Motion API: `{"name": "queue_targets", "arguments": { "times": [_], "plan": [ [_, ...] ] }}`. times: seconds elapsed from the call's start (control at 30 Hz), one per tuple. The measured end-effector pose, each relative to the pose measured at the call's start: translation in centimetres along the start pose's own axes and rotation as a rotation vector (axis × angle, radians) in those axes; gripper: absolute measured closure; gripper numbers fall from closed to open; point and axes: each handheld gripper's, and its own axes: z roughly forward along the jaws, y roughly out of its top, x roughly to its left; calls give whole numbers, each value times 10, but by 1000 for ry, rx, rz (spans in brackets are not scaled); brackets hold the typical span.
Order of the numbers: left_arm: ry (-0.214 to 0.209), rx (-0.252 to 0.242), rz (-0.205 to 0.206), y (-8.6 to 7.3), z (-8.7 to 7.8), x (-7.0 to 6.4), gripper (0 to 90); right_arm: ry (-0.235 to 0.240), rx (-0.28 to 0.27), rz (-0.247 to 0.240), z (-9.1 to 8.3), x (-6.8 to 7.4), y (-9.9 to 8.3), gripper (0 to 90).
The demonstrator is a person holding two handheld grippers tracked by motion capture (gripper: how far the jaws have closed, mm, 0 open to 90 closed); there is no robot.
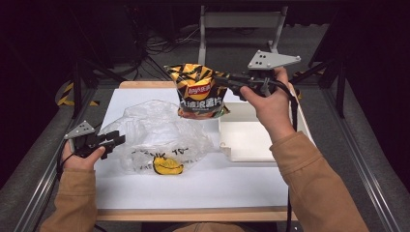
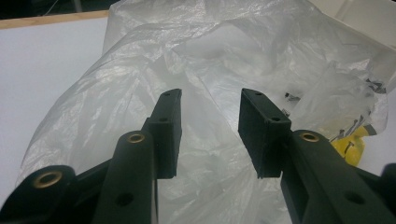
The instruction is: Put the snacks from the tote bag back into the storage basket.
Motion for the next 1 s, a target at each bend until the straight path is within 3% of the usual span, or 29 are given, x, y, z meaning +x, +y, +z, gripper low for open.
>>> {"name": "queue_targets", "arguments": {
  "times": [0.8, 1.0],
  "plan": [
    [0, 5, -3, -2, -2, -1, 598, -115, 23, 56, -58, -52, -17, 870],
    [-1, 5, -9, -3, -1, -1, 599, -166, 51, 68, -67, -63, -24, 869]
  ]
}}
